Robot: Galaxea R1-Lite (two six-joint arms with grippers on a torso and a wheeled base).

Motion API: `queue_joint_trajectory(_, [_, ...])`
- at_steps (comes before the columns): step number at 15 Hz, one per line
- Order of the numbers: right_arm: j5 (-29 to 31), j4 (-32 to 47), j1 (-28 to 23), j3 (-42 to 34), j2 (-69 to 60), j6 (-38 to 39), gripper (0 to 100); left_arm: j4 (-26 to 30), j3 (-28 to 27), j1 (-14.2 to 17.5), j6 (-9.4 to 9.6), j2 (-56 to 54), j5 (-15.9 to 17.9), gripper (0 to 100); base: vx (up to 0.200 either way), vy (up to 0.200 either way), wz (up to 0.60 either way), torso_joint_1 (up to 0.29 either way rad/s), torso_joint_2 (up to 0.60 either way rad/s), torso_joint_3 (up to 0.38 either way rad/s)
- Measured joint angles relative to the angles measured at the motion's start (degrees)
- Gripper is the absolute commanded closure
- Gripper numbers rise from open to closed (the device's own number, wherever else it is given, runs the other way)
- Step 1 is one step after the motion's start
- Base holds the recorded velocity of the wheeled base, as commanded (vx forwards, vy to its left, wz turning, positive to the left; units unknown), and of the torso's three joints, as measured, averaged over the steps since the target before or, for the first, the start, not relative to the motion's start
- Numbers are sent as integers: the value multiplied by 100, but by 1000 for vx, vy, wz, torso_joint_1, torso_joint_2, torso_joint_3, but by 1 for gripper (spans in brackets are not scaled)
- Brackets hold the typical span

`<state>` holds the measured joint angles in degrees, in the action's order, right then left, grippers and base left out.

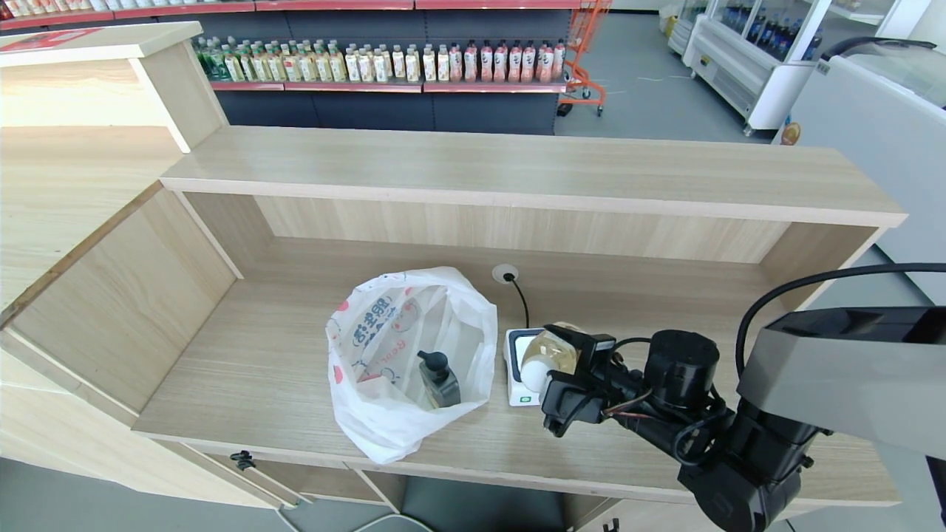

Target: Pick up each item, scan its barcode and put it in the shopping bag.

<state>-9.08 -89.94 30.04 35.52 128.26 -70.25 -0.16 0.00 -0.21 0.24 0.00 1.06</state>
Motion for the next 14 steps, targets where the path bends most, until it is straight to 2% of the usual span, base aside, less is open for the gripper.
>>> queue_joint_trajectory(11, [378, 2, 151, 100, -87, 112, 100, 0, 0, 2, 2, 0, -2, 0, 0, 0, 0, 0, 0, 0])
queue_joint_trajectory(12, [389, 2, 177, 107, -94, 110, 100, 0, 0, 2, 2, 0, 0, 0, 200, 200, 0, 2, 2, -2])
queue_joint_trajectory(14, [451, 13, 199, 111, -102, 110, 100, 2, 0, 2, -2, 2, 0, 0, 200, 0, 0, -14, -10, 5])
